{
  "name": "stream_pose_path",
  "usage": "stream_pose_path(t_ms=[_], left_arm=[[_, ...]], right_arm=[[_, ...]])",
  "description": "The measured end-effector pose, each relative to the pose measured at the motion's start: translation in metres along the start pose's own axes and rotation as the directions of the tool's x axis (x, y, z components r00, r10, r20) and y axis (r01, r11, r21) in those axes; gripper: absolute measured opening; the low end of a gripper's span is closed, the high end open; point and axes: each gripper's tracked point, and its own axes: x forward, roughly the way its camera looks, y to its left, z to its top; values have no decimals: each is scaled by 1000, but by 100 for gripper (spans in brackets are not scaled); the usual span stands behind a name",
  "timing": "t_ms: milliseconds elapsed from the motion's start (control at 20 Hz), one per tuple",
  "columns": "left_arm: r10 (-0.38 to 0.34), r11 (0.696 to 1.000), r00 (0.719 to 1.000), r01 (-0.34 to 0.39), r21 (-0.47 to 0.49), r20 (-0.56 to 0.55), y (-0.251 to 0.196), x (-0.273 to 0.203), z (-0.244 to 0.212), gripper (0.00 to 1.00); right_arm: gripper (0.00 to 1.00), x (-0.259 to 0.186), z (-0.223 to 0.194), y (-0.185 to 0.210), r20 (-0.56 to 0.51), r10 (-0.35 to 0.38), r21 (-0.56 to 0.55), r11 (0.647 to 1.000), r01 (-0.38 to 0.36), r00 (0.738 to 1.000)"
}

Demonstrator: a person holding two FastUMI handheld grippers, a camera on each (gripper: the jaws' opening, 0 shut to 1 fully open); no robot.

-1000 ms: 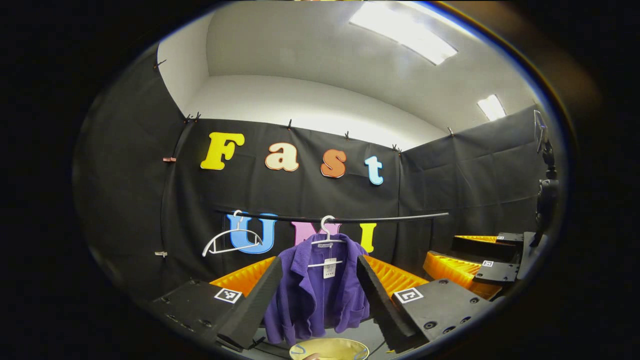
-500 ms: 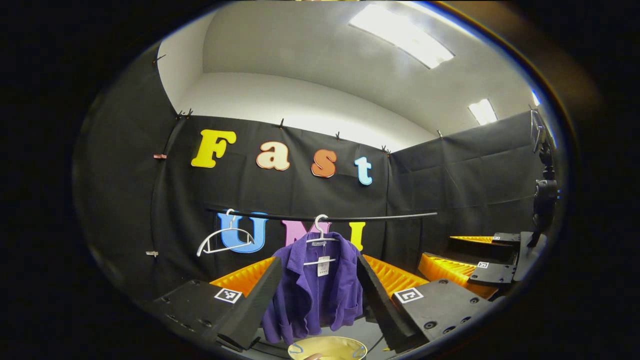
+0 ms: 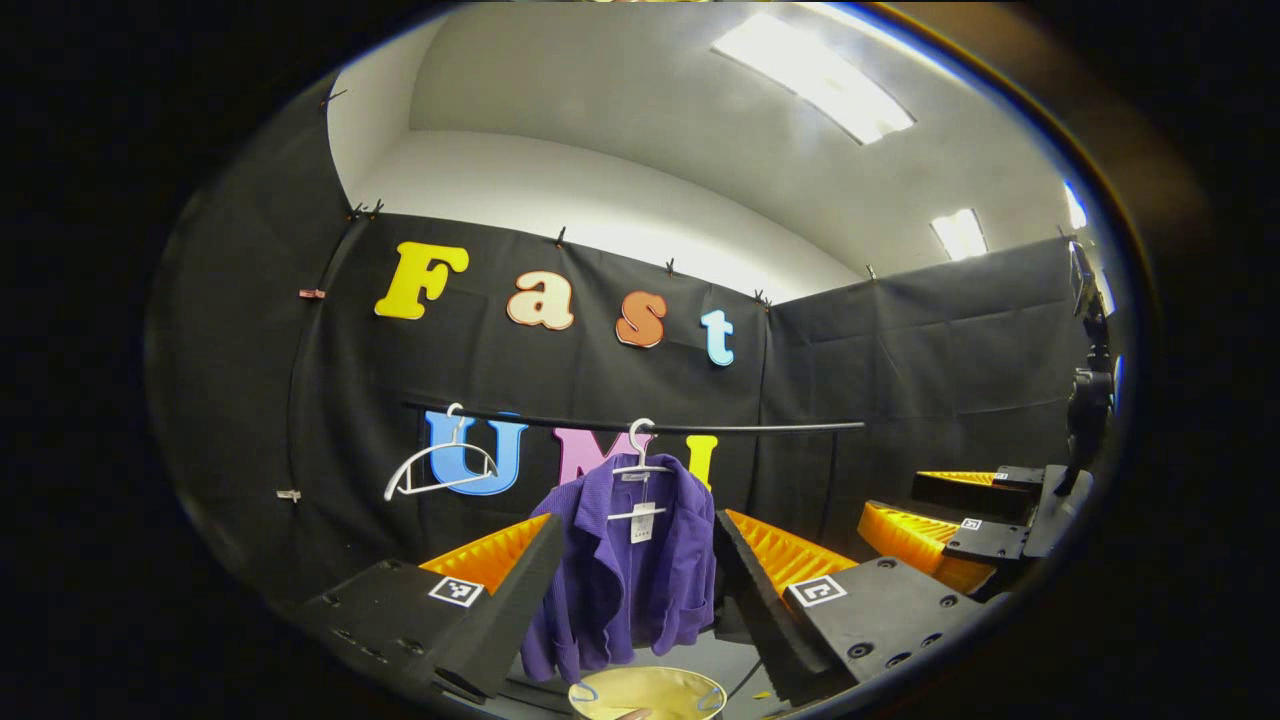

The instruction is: Grasp the clothes on the hanger with both hands and then place them into the laundry hamper below.

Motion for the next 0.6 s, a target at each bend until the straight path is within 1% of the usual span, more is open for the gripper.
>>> stream_pose_path(t_ms=[150,300,500,600], left_arm=[[7,1000,1000,-6,4,-23,5,20,-14,95],[14,1000,999,-14,7,-36,8,54,-31,95],[67,998,998,-67,-4,-7,13,116,-52,95],[99,995,995,-99,-17,-14,18,148,-72,95]], right_arm=[[97,28,-16,3,-7,19,-5,1000,-19,1000],[97,69,-38,6,-24,64,25,998,-63,998],[97,138,-69,7,-34,157,73,985,-154,987],[97,173,-89,-1,-44,182,79,981,-179,982]])
